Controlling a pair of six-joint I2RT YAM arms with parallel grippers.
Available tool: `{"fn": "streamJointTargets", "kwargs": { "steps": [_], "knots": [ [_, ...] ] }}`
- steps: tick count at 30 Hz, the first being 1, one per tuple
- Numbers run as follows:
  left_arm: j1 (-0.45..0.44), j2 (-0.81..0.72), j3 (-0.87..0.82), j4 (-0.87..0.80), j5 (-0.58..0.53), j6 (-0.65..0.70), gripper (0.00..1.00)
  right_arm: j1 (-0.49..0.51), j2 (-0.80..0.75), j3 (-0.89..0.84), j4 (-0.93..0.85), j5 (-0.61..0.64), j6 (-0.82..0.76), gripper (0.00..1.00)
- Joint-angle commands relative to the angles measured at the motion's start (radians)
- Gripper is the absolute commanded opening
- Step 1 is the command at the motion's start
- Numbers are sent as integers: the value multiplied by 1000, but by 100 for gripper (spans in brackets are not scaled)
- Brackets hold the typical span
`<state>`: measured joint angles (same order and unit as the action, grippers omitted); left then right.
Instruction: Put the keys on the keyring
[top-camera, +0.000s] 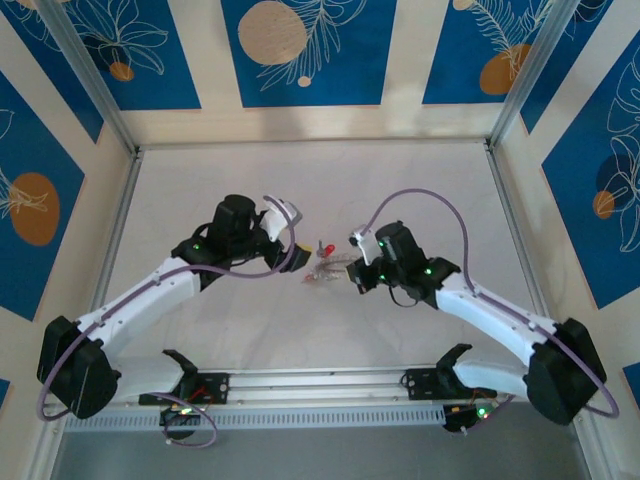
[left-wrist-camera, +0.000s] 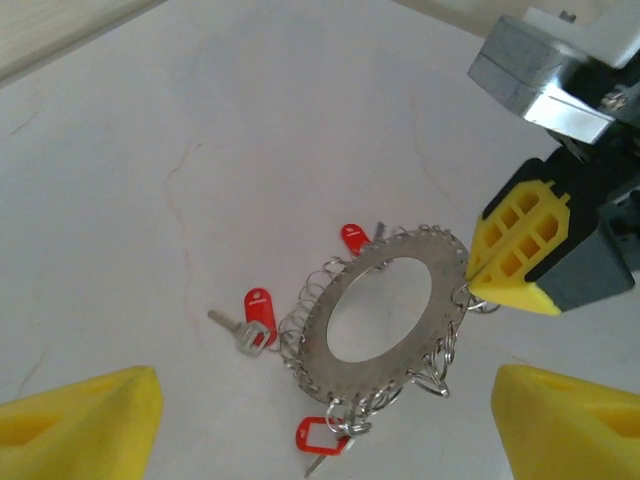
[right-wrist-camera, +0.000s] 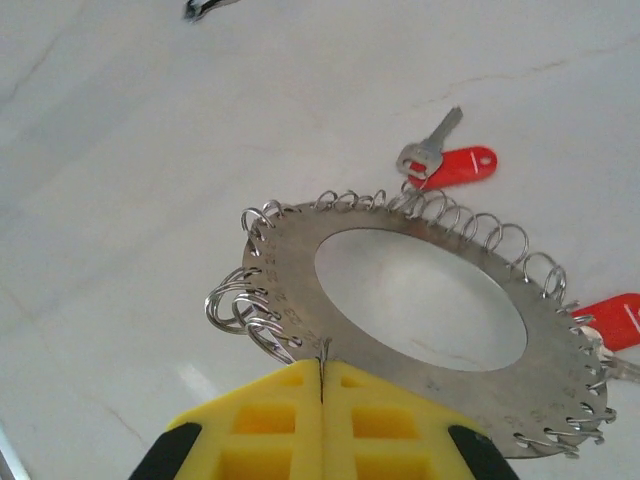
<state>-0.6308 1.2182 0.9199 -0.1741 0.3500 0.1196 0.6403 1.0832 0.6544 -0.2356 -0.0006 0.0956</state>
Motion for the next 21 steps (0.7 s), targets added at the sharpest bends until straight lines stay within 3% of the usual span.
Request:
{"fn": "streamJointTargets", "kwargs": {
  "steps": [1, 4, 8, 13, 19, 21],
  "knots": [
    [-37, -18, -28, 40, 83, 103, 84, -16, -115, -91, 146, -152, -295, 0],
    [-62, -8, -35, 37, 89, 143, 83, -79, -187, -144, 216, -271, -347, 0],
    [-83, 6, -54, 60, 153, 198, 73, -136, -216, -199, 355, -365, -319, 0],
    [-108, 15, -83, 77, 220, 286, 64, -120, -200, -241, 501, -391, -346, 0],
    [-138, 23, -80, 49, 207, 323, 59, -77, -196, -266, 630, -434, -444, 0],
    [-142, 24, -76, 33, 220, 346, 53, -70, -197, -264, 642, -458, -465, 0]
  ]
}}
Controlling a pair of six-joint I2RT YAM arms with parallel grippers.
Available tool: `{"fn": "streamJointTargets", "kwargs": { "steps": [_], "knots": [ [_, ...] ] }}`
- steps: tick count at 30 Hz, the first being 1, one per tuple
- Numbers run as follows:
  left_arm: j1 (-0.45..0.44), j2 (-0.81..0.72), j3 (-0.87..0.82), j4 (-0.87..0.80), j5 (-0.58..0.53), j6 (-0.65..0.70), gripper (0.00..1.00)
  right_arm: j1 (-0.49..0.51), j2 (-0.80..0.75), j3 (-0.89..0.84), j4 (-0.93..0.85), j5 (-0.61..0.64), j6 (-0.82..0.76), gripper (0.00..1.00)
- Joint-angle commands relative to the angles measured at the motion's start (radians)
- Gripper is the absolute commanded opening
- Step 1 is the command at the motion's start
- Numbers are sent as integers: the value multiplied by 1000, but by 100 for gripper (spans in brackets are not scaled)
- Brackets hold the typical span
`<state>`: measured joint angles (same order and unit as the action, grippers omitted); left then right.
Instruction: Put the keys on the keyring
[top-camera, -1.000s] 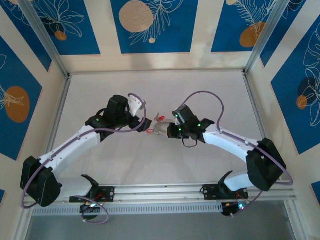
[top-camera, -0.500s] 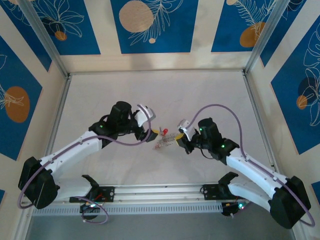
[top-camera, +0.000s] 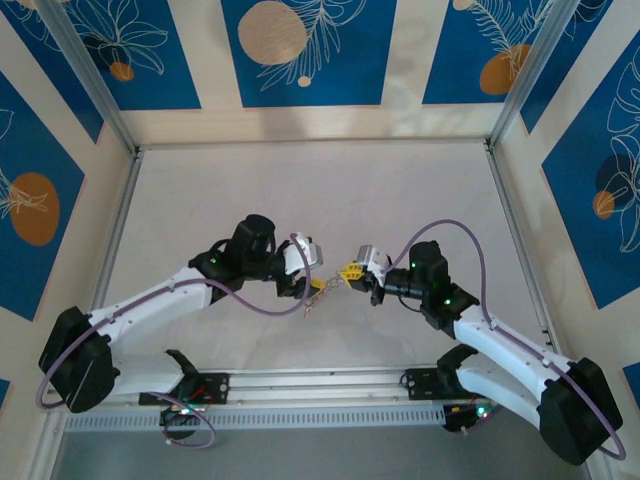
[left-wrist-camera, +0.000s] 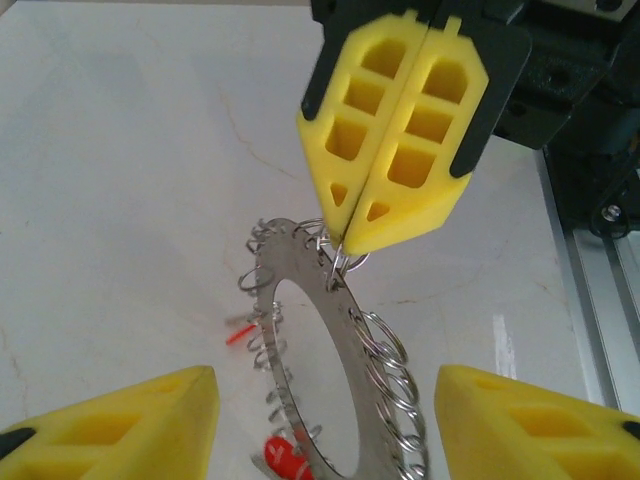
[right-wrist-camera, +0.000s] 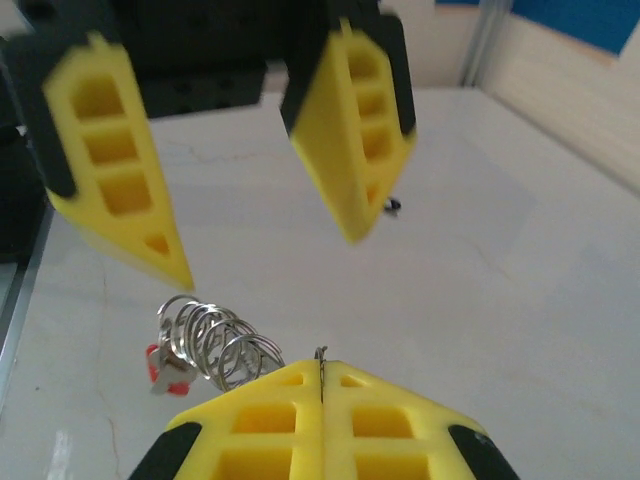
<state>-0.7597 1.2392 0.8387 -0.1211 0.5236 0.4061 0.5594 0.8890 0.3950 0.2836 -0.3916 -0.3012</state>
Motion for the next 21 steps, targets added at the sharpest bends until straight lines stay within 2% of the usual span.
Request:
{"fn": "streamJointTargets", "kwargs": {
  "steps": [1, 9, 14, 21],
  "knots": [
    [-14, 2, 6, -25, 47, 66, 53, 15, -2, -2, 122, -78, -79, 0],
    [-24, -8, 7, -28, 33, 76, 46, 58, 41, 33, 110, -126, -129, 0],
    [-27, -10, 5, -30, 37, 82, 40, 76, 78, 45, 146, -129, -116, 0],
    [-33, -2, 19, -71, 34, 112, 37, 82, 105, 41, 227, -137, -62, 0]
  ]
}}
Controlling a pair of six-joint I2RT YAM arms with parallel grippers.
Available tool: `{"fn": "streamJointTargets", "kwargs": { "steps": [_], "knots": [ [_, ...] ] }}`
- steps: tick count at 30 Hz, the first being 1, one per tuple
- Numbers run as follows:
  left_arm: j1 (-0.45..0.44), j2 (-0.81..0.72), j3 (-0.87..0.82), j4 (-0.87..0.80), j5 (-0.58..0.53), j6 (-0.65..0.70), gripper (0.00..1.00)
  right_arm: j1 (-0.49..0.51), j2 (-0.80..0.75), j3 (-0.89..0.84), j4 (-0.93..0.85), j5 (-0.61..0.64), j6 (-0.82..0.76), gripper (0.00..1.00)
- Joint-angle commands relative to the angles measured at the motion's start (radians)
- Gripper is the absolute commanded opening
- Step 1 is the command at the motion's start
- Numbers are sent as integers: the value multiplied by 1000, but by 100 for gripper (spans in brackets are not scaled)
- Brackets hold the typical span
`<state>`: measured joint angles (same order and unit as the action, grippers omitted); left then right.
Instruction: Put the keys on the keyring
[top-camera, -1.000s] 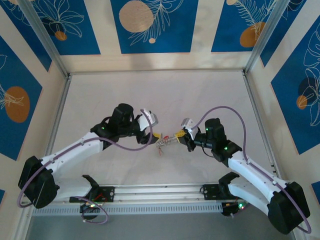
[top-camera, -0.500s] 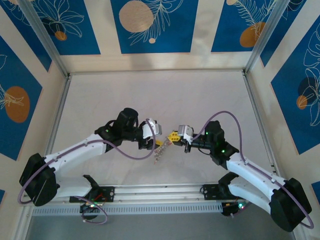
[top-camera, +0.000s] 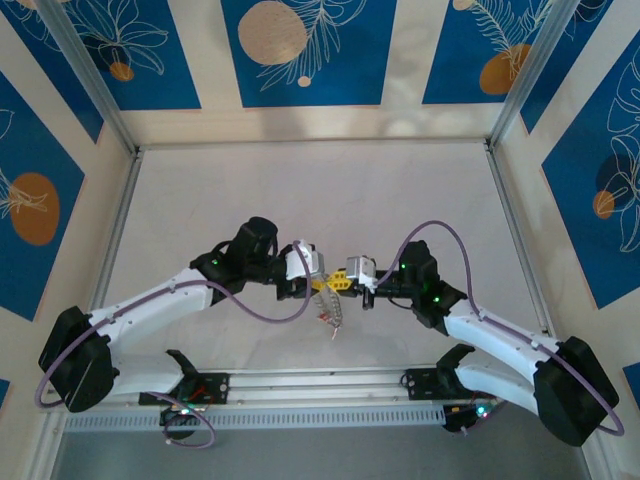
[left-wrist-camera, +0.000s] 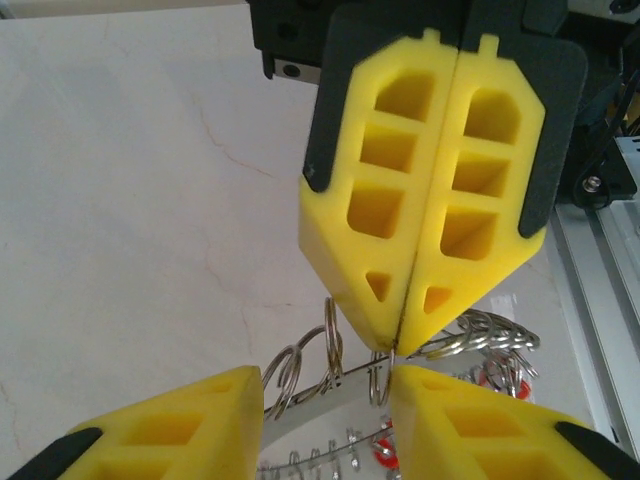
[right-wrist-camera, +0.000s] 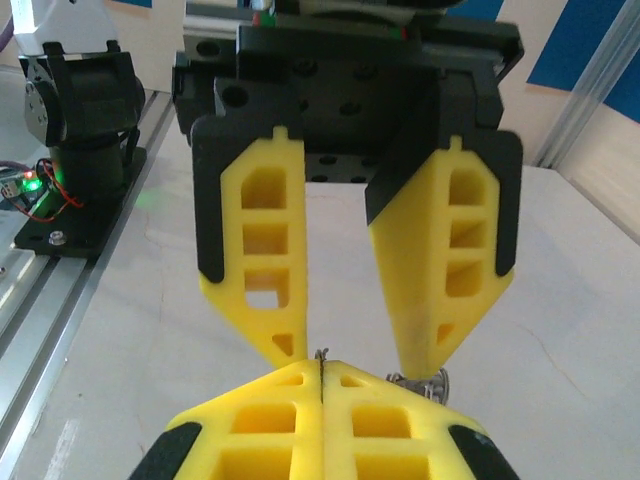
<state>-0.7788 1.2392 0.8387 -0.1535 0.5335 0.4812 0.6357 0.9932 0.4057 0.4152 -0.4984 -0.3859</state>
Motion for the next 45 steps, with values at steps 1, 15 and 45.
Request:
{"fn": "streamJointTargets", "kwargs": {
  "steps": [1, 15, 45],
  "knots": [
    [-14, -2, 19, -41, 22, 40, 36, 5, 2, 28, 105, -28, 30, 0],
    [-14, -5, 36, -68, 36, 52, 0, 28, 26, 1, 141, -20, 79, 0],
    [-14, -10, 60, -131, 51, 97, 0, 35, -85, -33, -157, 37, -54, 16]
  ]
}}
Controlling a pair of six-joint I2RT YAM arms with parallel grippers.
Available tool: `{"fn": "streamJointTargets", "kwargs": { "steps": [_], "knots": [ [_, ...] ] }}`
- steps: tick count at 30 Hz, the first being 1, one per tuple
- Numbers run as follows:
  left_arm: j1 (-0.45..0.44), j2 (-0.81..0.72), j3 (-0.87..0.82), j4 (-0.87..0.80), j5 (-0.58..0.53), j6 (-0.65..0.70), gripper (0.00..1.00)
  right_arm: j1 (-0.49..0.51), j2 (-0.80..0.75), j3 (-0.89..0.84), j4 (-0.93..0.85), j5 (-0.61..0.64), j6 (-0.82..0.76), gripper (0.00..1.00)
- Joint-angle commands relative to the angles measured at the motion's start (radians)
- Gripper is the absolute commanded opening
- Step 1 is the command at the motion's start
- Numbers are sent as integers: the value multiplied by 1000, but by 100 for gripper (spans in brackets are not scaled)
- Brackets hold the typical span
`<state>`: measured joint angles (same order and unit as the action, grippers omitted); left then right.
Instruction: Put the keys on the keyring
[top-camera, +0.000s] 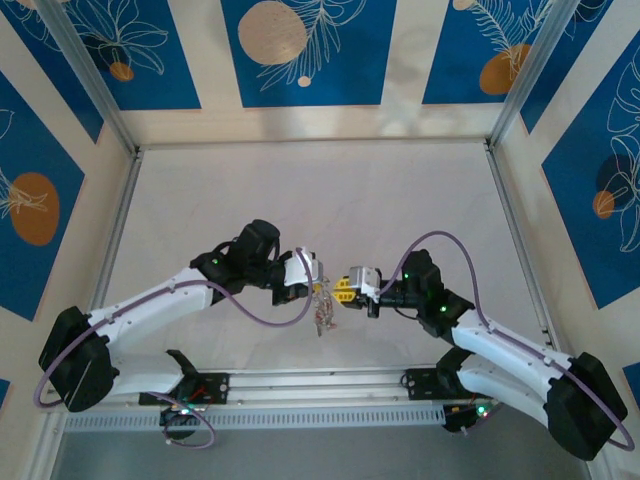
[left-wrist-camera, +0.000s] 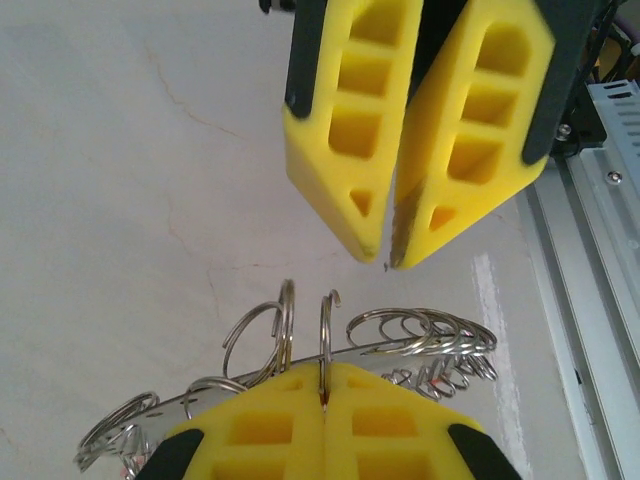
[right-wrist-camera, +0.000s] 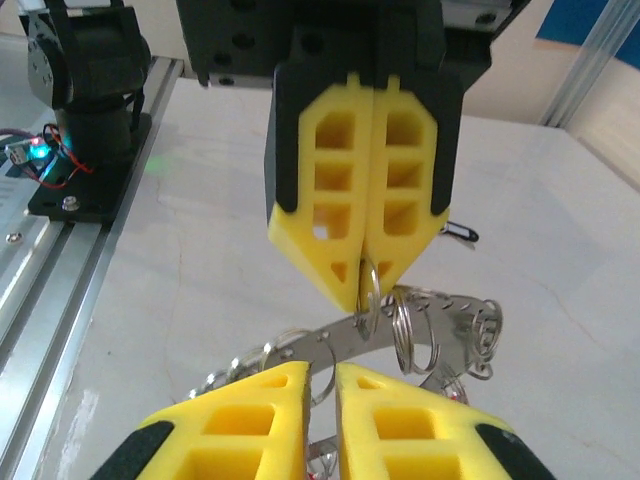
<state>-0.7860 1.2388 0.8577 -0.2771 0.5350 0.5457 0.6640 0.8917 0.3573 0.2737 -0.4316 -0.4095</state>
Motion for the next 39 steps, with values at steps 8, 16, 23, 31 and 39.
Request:
{"fn": "streamJointTargets", "kwargs": {
  "steps": [8, 16, 23, 31, 39],
  "knots": [
    [-9, -1, 55, -37, 71, 52, 0, 10, 75, 52, 6, -79, -52, 33],
    [-9, 1, 58, -47, 72, 59, 0, 9, 135, 89, 55, -114, -36, 38],
    [-11, -7, 56, -45, 70, 60, 0, 9, 162, 117, 63, -90, -1, 42],
    [-12, -7, 57, -49, 83, 60, 0, 5, 129, 100, 18, -46, -6, 44],
    [-11, -3, 63, -63, 86, 72, 0, 5, 10, 32, 26, -67, 21, 41]
  ]
}}
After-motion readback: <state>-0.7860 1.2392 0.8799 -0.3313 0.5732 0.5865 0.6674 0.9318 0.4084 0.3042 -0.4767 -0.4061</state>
